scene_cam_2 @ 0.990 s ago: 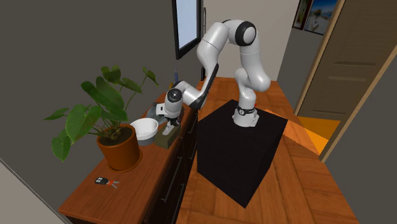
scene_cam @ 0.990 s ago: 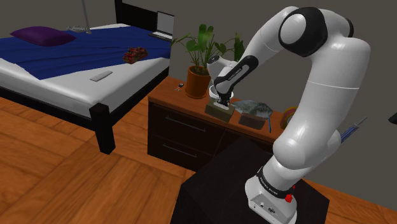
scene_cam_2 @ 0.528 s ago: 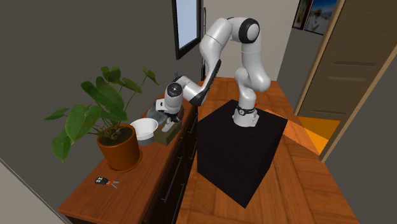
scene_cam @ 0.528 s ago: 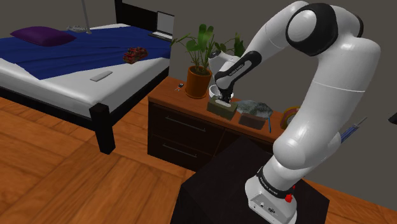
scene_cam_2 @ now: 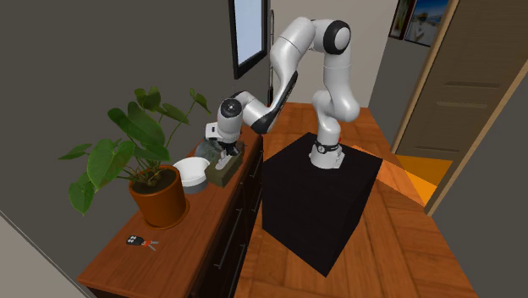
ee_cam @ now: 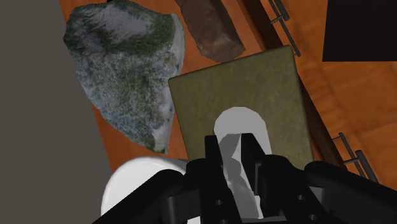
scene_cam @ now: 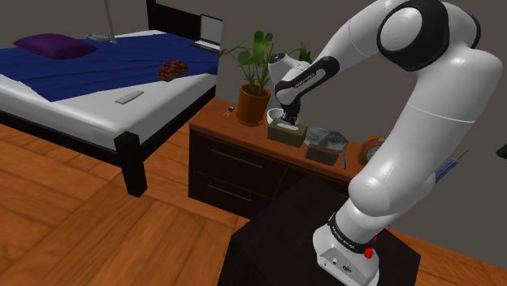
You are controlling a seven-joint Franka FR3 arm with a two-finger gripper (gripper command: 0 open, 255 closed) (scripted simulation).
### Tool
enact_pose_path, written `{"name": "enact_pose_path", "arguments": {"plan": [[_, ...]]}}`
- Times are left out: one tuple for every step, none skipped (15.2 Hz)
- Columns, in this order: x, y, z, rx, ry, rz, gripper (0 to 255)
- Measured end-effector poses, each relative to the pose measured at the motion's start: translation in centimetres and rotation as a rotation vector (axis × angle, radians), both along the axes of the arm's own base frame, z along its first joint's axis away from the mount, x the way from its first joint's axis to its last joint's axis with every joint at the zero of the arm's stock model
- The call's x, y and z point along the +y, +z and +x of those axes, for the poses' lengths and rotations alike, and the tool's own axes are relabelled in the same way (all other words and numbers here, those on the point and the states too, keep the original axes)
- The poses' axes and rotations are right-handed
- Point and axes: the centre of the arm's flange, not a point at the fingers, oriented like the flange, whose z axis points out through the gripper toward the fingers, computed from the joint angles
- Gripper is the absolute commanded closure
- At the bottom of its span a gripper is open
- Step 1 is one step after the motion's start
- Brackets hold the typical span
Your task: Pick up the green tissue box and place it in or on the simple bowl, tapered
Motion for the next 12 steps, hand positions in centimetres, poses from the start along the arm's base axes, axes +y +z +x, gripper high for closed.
{"name": "enact_pose_path", "arguments": {"plan": [[0.0,0.7,-0.1,0.0,0.0,0.0,255],[-0.1,1.2,0.0,0.0,0.0,0.0,255],[-0.2,1.7,0.0,0.0,0.0,0.0,255],[-0.1,2.2,-0.1,0.0,0.0,0.0,255],[0.0,2.7,0.0,0.0,0.0,0.0,255],[0.0,3.2,0.1,0.0,0.0,0.0,255],[0.0,3.6,0.1,0.0,0.0,0.0,255],[0.0,4.3,0.1,0.0,0.0,0.0,255],[0.0,4.7,0.1,0.0,0.0,0.0,255],[0.0,5.4,0.0,0.0,0.0,0.0,255],[0.0,6.0,0.0,-0.001,0.0,0.0,255],[-0.1,6.6,0.0,-0.002,0.0,-0.001,255]]}}
